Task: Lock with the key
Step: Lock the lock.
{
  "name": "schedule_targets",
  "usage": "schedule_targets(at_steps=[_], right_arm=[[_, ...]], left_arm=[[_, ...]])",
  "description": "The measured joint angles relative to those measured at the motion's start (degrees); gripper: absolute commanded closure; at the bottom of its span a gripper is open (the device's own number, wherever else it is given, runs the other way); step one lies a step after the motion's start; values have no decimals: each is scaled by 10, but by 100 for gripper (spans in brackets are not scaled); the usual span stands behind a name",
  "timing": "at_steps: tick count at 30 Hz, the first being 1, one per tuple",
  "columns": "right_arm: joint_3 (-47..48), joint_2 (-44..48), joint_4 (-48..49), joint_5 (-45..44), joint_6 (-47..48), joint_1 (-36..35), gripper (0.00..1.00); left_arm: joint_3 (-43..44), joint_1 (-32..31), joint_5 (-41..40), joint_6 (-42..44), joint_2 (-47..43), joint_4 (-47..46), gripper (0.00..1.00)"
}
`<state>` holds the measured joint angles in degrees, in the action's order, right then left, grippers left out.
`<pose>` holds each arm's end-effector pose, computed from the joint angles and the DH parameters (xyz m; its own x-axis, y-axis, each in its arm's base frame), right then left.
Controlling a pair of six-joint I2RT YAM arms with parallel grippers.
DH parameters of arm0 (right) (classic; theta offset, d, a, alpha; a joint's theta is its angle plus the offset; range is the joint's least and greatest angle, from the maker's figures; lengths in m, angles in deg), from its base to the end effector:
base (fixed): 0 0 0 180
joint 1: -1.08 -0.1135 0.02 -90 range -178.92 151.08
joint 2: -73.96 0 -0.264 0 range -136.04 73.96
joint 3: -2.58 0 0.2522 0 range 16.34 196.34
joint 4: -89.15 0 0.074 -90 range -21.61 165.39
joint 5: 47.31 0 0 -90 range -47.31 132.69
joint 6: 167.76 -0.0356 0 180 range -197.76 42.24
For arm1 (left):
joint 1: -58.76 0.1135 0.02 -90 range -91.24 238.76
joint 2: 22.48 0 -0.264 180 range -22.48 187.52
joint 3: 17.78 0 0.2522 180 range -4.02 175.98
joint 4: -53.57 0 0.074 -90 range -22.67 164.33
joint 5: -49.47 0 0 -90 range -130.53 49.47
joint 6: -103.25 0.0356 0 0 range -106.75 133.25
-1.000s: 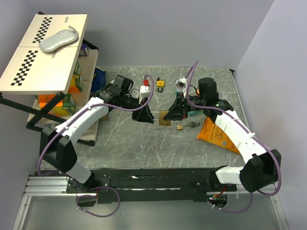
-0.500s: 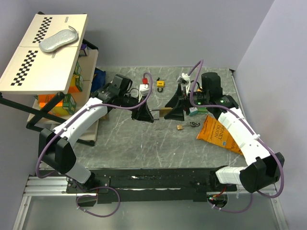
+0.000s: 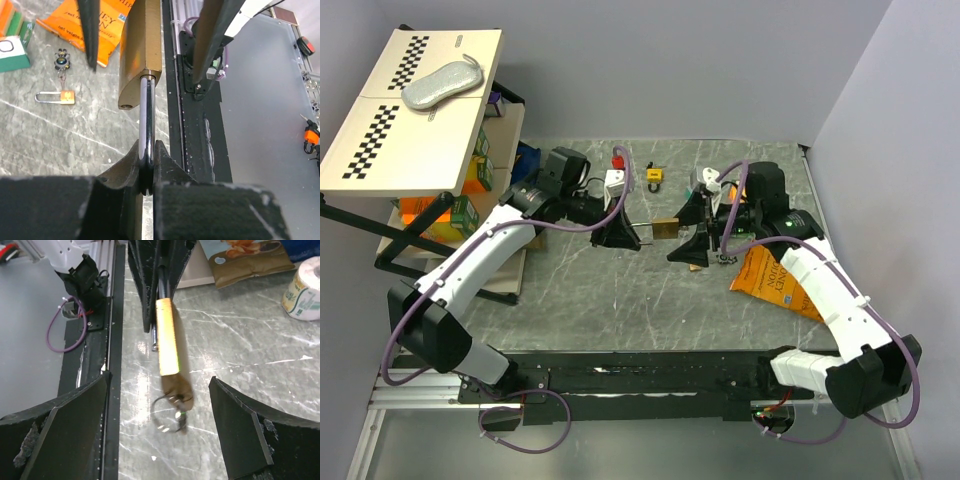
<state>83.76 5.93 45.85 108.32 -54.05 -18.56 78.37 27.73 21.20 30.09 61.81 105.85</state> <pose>0.2184 0.1124 0.3712 -0.0790 -0.2044 -0.9757 -0.9964 0.0455 0.0712 0.2492 -0.1865 0.3691 -0.2946 0.3373 -0.8941 0.9446 -0.0392 -0.3260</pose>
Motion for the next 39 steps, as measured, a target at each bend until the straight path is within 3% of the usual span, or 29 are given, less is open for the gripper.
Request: schedule_targets(at_steps=[3, 6, 9, 10, 16, 21, 39], right_arm=[[0, -5, 2, 2, 12, -10, 11], [0, -9, 6, 5, 17, -20, 20], [0, -13, 10, 11, 23, -25, 39], [0, -14, 12, 13, 23, -26, 51], [0, -17, 28, 10, 13, -27, 81], [0, -18, 31, 17, -1, -26, 100], [1, -24, 52, 41, -61, -26, 100]], left_arm=[[3, -6, 1, 0, -3, 1, 99], [4, -9, 3, -2, -6, -1, 99], [5, -9, 3, -11, -6, -8, 99], [5, -9, 3, -14, -6, -10, 99], [6, -10, 3, -13, -7, -8, 99], [6, -22, -28, 0, -20, -6, 99], [5, -47, -91, -4, -40, -12, 99]])
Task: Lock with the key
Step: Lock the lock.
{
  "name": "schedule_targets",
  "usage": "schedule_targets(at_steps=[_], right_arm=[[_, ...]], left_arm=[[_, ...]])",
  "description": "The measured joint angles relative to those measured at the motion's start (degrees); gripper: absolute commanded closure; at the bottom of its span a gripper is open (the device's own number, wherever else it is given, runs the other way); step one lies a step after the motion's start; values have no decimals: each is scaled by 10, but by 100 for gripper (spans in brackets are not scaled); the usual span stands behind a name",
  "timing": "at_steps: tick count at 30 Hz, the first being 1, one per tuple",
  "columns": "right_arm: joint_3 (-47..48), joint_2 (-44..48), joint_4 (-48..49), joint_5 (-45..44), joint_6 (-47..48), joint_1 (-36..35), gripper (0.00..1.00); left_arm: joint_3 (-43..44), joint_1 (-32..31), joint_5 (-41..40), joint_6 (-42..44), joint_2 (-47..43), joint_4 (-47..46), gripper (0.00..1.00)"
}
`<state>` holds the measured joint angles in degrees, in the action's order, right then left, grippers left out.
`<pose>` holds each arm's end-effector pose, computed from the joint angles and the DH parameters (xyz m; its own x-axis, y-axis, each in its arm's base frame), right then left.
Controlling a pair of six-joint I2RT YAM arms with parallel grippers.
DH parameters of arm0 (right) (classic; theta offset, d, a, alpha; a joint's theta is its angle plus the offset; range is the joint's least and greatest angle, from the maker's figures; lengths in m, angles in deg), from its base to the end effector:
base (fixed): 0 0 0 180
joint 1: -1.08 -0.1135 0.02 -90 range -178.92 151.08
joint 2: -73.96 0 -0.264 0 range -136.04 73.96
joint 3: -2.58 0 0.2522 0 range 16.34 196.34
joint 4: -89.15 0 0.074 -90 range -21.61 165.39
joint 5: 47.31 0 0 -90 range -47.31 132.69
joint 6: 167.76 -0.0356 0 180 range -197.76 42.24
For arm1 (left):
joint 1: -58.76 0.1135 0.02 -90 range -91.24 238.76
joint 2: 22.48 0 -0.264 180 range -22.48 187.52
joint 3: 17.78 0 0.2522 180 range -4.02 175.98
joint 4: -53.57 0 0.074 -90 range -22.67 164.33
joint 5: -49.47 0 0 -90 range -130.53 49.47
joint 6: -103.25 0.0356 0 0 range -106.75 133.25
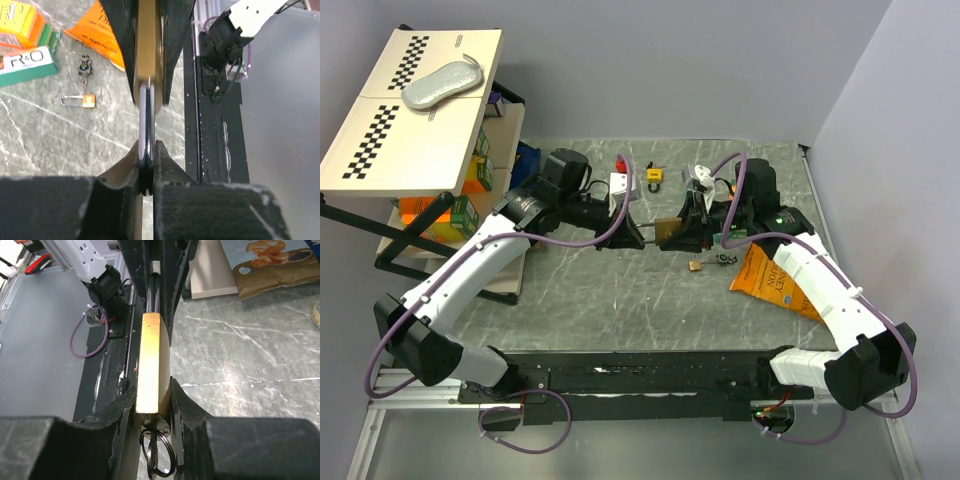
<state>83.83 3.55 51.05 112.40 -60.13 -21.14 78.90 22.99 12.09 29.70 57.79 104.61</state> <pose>0.2243 0.1277 0.3701 -0.1306 -0.1668 -0.9773 -0.9890 -0.0470 0.1402 0.2236 -0.1960 0.3906 -0.1915 0.3498 -0.9170 0.9797 0.0118 -0.2001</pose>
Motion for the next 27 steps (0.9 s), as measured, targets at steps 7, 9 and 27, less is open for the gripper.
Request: schedule_targets(at_steps=[7, 9, 27], right_arm=[[0, -12, 29, 7, -33, -5, 100], [-3, -14, 41, 9, -45, -5, 100], [-22, -17, 66, 2, -64, -18, 89]], left_arm=[[0, -4, -5, -23, 4, -10, 99], [0, -4, -6, -31, 5, -15, 99], [-1, -11, -9, -61, 17, -18, 99]])
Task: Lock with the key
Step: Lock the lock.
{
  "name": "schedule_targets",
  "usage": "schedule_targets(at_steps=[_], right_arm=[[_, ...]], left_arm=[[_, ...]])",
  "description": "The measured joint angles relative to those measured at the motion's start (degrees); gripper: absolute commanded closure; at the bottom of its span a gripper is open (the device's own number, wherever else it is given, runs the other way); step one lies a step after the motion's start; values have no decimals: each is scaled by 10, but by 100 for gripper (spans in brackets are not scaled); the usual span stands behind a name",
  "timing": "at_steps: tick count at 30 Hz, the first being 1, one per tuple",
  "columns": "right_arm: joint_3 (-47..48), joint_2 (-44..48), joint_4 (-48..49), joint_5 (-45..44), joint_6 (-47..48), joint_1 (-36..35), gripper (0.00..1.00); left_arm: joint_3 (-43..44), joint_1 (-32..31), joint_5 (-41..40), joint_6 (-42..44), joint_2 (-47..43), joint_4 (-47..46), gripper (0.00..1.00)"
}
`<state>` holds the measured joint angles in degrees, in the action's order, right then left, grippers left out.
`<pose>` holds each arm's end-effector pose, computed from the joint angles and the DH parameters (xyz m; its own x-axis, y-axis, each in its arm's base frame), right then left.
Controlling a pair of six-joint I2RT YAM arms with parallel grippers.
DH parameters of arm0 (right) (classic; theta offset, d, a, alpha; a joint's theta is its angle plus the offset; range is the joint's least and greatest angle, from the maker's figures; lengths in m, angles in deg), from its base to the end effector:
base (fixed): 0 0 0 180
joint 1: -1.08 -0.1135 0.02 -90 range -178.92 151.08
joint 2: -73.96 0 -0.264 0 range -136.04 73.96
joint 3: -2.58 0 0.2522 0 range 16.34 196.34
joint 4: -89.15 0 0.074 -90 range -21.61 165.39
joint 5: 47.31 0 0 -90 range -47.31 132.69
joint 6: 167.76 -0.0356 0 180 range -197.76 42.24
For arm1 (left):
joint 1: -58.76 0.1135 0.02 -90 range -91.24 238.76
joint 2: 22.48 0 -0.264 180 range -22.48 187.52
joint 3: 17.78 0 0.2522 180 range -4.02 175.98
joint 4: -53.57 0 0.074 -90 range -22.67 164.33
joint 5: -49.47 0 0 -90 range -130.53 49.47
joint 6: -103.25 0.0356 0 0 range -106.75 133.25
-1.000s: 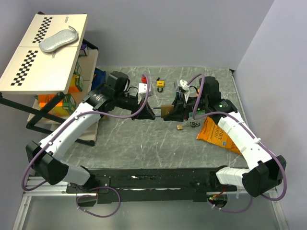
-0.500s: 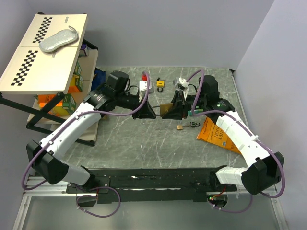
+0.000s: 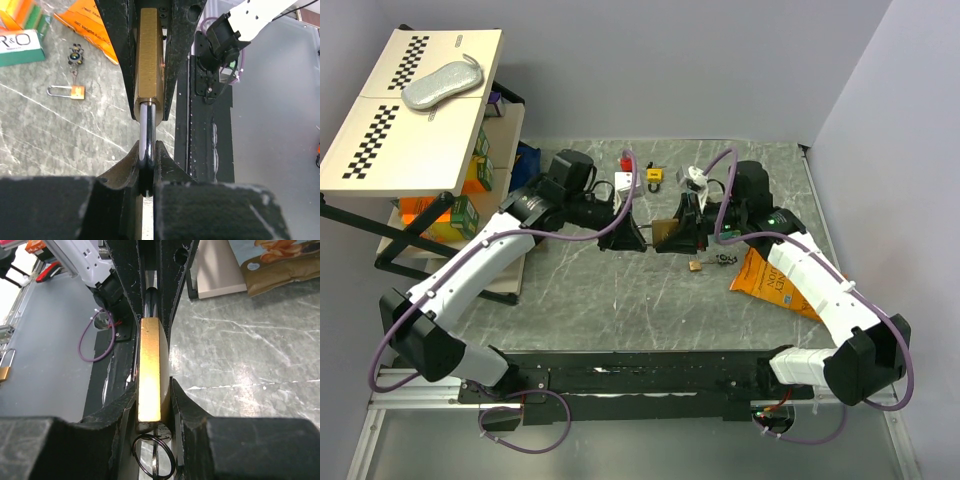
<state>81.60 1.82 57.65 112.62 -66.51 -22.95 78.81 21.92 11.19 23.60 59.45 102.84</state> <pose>0.2310 0.1396 0.3591 -0.1938 -0.1597 -0.9680 -0.9762 -0.0667 0.2064 0.2281 -0.2058 0.3842 -0.2875 0.3545 -0.8897 0.9557 0.0455 -0.2907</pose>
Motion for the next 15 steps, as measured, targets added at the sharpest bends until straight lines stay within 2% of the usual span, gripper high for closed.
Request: schedule_targets(at_steps=[2, 5, 9, 15], right_arm=[[2, 0, -19, -3, 15, 0, 66], [12, 0, -69, -9, 54, -6, 39], [24, 12, -119, -6, 96, -2, 27], [42, 33, -217, -14, 163, 61, 27]], left_arm=[[0, -1, 0, 4, 0, 9, 99], [-9, -6, 3, 12, 0, 1, 99], [-45, -11, 5, 26, 0, -25, 99], [-68, -5, 9, 79, -2, -17, 99]])
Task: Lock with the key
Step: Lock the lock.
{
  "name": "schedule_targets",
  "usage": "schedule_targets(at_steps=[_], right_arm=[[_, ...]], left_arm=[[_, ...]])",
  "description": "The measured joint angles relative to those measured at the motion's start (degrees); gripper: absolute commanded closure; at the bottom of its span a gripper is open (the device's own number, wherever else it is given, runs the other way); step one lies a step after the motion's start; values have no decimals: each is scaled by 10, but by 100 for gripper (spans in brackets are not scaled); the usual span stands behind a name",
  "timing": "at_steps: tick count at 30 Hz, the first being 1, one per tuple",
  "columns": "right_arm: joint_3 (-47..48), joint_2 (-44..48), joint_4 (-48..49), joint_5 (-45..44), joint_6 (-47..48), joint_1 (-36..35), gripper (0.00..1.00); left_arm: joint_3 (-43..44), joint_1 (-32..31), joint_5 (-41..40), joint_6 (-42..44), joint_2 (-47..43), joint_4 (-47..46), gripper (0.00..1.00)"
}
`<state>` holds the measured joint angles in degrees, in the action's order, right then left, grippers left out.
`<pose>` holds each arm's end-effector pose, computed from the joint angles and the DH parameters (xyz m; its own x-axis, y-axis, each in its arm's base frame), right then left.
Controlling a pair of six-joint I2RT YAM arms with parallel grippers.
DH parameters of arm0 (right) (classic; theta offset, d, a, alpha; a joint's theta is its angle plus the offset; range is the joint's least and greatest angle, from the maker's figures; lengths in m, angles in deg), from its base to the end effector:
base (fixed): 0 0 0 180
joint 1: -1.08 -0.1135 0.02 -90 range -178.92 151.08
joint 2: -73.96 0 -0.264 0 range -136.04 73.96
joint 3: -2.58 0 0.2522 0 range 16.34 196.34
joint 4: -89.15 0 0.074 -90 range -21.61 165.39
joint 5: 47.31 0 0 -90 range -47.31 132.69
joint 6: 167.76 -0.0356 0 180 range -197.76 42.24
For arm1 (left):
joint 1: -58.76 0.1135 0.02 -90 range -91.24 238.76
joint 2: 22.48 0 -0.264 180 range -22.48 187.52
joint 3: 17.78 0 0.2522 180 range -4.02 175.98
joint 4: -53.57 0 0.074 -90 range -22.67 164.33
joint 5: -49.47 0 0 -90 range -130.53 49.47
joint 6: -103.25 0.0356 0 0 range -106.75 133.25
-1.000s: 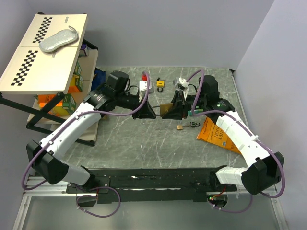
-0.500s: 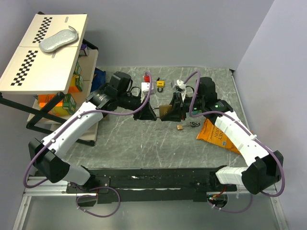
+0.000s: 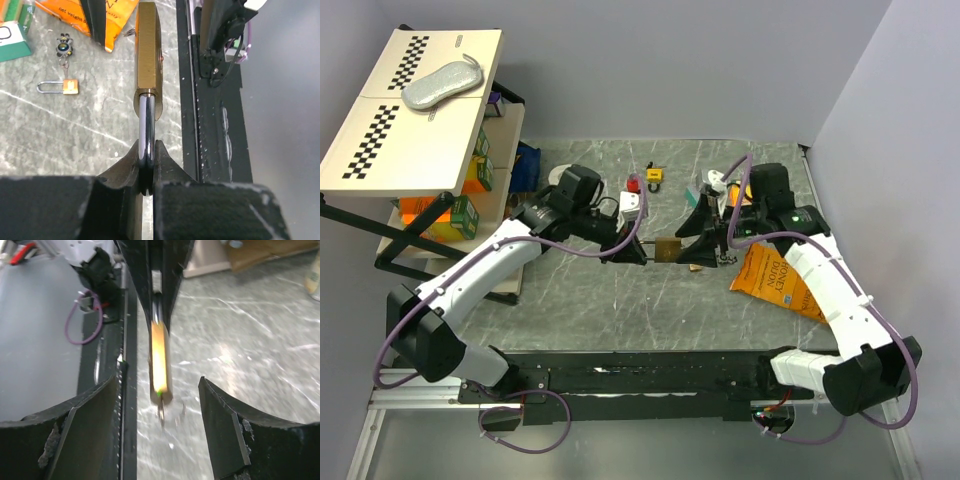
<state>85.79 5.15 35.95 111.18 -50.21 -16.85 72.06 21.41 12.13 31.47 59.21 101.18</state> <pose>0.2150 0.1044 0.3678 -0.1573 -0.2291 -0.9606 -0.9874 0.0222 0.1564 0.2255 -0.2077 0.3497 -0.2123 0.4006 -0.8913 0.9710 -0.0163 -0.2386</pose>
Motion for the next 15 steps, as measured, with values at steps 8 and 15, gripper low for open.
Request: schedule_targets(at_steps=[8, 15], right_arm=[[38, -1, -123, -10, 89, 17, 51], [38, -10, -150, -17, 110, 17, 69]], left_arm=[[-3, 5, 0, 37, -19, 15, 99], [-14, 5, 0, 38, -25, 16, 99]])
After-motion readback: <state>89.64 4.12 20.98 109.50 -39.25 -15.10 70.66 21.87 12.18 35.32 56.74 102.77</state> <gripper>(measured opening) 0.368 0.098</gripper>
